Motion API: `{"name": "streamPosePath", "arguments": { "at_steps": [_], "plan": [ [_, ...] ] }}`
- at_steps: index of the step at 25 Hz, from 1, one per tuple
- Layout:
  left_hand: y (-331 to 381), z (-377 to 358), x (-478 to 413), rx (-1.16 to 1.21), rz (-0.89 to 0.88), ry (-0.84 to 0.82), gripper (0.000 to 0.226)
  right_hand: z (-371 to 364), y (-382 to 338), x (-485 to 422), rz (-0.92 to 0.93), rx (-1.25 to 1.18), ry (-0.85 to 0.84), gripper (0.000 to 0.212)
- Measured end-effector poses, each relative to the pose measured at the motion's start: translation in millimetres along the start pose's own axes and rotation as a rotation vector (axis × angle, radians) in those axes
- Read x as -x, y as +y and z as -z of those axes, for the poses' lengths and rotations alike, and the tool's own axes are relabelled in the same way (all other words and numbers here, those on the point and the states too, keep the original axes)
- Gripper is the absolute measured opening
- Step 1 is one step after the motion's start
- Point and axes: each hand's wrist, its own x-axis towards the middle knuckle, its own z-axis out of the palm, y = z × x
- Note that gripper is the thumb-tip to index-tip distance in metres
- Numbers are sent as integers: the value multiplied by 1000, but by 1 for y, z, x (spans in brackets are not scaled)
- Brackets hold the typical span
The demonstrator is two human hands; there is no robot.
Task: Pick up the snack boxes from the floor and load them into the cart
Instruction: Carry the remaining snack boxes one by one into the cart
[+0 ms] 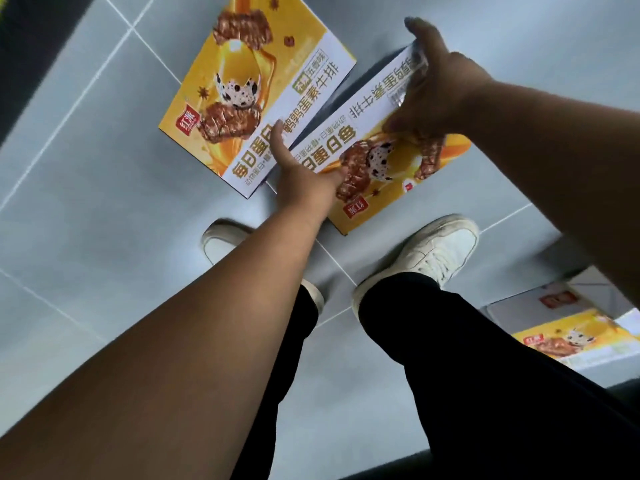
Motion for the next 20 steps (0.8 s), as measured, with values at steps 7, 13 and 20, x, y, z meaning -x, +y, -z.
{"name": "streamPosePath", "arguments": {
  "at_steps": [7, 13, 20],
  "plan": [
    [20, 10, 23, -232, -94, -37, 84, 30, 8, 42, -13, -50, 48, 101],
    [94, 72, 102, -247, -223, 41, 92, 107, -30, 140, -13, -108, 206, 107],
    [241, 216, 251, -42, -415, 239, 85, 257, -145, 283, 130, -242, 446, 120]
  ]
}}
